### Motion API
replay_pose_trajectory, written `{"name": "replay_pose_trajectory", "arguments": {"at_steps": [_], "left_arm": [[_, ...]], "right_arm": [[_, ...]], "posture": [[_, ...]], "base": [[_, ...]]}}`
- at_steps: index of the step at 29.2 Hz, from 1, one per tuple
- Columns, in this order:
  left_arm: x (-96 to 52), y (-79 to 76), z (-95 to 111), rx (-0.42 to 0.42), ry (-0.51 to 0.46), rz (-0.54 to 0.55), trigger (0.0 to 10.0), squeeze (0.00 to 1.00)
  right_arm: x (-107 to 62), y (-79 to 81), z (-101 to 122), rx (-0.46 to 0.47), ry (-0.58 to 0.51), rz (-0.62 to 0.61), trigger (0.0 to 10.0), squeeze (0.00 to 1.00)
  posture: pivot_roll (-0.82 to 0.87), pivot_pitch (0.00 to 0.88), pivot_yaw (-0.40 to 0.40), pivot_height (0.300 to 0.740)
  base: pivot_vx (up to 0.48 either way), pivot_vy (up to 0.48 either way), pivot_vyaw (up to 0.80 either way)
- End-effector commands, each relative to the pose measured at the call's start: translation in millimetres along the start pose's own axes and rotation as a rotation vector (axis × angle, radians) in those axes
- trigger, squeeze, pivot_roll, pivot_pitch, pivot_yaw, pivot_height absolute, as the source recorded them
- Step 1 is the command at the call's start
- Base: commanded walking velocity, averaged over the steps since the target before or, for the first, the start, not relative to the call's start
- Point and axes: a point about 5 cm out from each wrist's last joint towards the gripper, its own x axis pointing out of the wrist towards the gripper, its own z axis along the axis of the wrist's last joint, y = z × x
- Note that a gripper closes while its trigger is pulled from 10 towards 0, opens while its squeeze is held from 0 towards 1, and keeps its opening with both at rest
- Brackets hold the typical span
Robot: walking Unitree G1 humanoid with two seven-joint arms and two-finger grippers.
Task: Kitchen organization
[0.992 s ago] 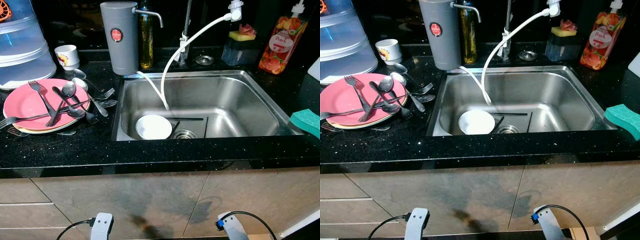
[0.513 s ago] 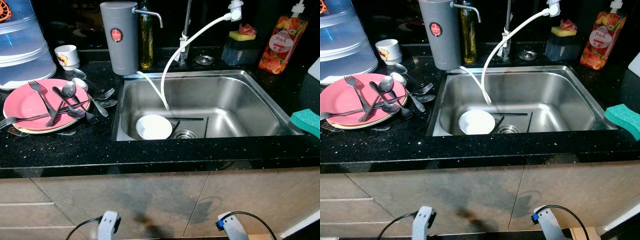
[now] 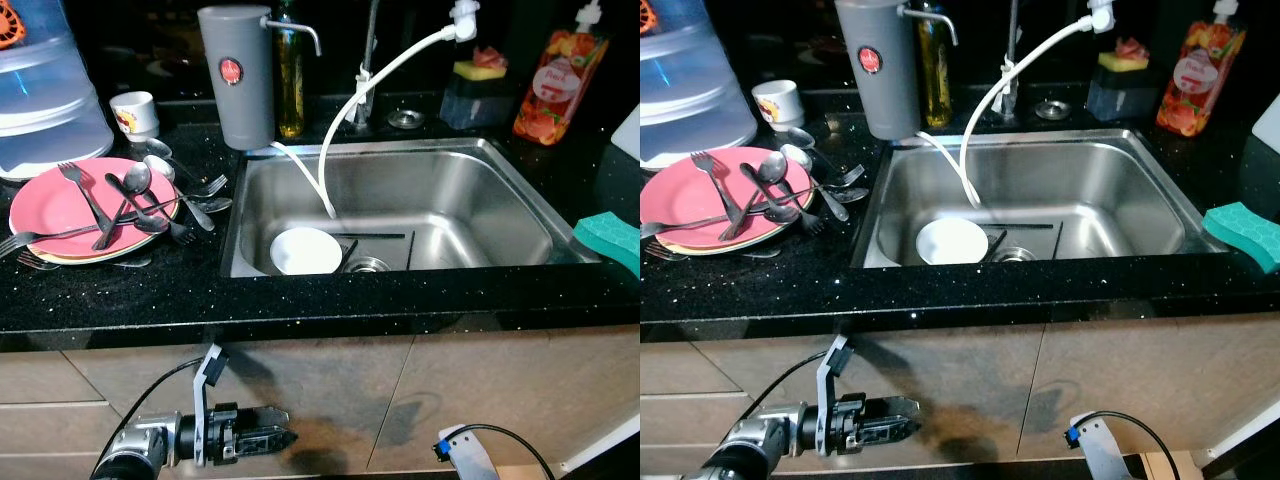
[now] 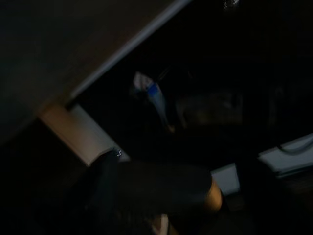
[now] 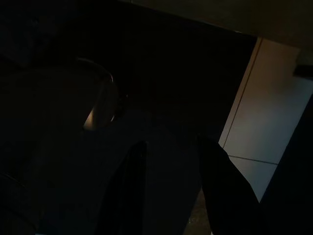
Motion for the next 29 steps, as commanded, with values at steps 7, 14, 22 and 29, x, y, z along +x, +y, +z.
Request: {"name": "replay_pose_trajectory", "arguments": {"at_steps": [7, 14, 22, 29], "left_arm": [[-2.4, -26.9, 10.7, 0.036, 0.044, -0.125, 10.0, 0.0], [-9.0, -38.2, 2.6, -0.051, 0.063, -0.165, 10.0, 0.0], [-10.1, -61.4, 22.3, -0.065, -0.024, -0.291, 10.0, 0.0], [1.9, -104.5, 42.4, -0.001, -0.044, -0.525, 10.0, 0.0]], "right_arm": [[0.5, 2.3, 2.8, 0.004, -0.012, 0.004, 10.0, 0.0], [0.6, 2.4, 2.7, 0.004, -0.012, 0.004, 10.0, 0.0], [0.4, 1.9, 2.2, 0.003, -0.01, 0.004, 10.0, 0.0], [0.3, 1.4, 1.9, 0.004, -0.009, 0.003, 10.0, 0.0]], "posture": [[-0.02, 0.0, 0.037, 0.74], [-0.02, 0.0, 0.035, 0.74], [-0.02, 0.0, 0.037, 0.74], [-0.02, 0.0, 0.037, 0.74]], "base": [[0.0, 0.0, 0.0], [0.0, 0.0, 0.0], [0.0, 0.0, 0.0], [0.0, 0.0, 0.0]]}}
